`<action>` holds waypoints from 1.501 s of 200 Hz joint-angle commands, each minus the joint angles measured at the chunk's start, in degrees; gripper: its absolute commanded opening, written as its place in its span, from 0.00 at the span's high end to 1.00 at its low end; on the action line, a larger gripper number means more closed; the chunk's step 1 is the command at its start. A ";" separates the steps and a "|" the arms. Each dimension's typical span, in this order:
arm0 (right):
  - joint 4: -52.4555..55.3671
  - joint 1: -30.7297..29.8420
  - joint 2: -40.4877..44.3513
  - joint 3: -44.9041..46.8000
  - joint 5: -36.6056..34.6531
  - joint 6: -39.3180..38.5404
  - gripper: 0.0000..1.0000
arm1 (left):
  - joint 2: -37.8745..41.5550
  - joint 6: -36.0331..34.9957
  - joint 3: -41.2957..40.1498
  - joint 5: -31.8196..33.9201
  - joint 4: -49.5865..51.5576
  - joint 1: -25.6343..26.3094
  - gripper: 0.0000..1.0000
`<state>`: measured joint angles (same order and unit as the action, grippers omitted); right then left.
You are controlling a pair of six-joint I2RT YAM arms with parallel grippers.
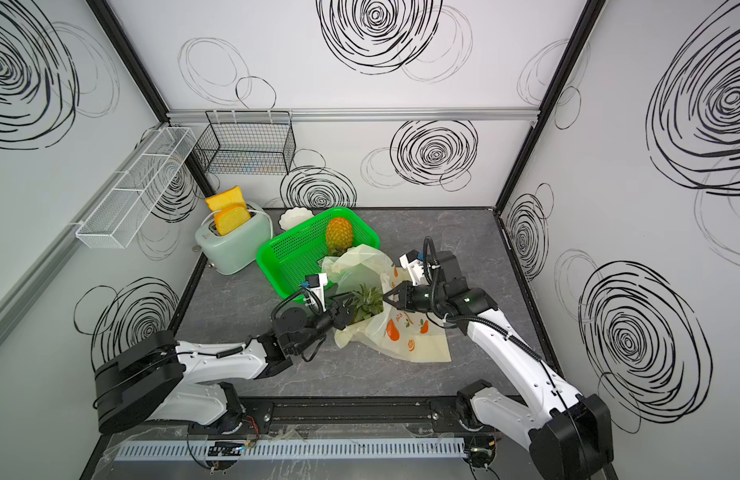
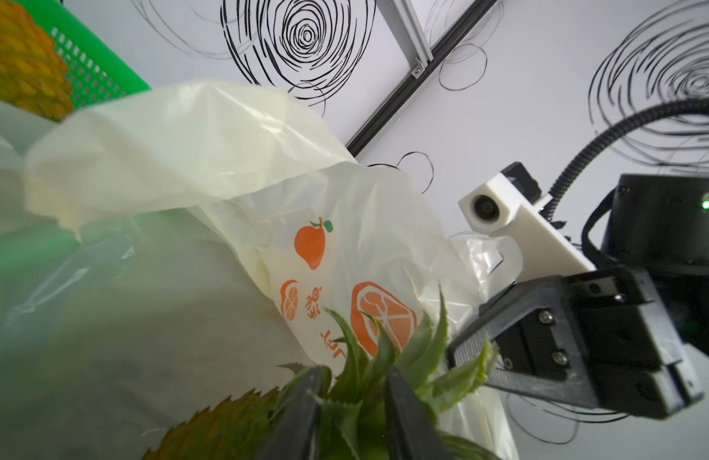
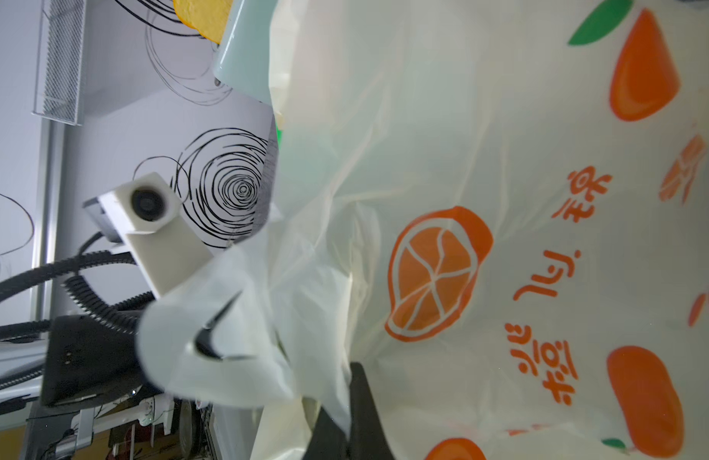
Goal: Place the pineapple into a plastic bag & tie a knot
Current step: Place the pineapple in the plastic bag.
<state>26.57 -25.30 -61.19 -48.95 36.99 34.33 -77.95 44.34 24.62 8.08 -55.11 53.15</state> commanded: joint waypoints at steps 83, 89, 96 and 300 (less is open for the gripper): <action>5.73 -0.27 -0.16 -1.62 -0.52 -5.32 1.00 | 9.53 -35.91 9.55 -23.47 27.39 -9.02 0.17; 5.78 -0.25 -0.21 -1.63 -0.47 -5.38 1.00 | 9.79 -38.12 10.32 -25.61 29.85 -10.23 0.16; 5.94 -0.24 -0.06 -1.63 -0.47 -5.54 1.00 | 10.13 -41.13 11.17 -29.12 32.31 -11.35 0.15; 7.82 -0.53 0.88 -2.50 -0.86 -6.46 1.00 | 3.61 -81.46 33.22 -47.47 75.01 -14.94 0.03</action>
<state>33.01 -25.43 -61.14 -49.74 36.21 28.86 -73.71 -31.66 54.92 -36.93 15.81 37.71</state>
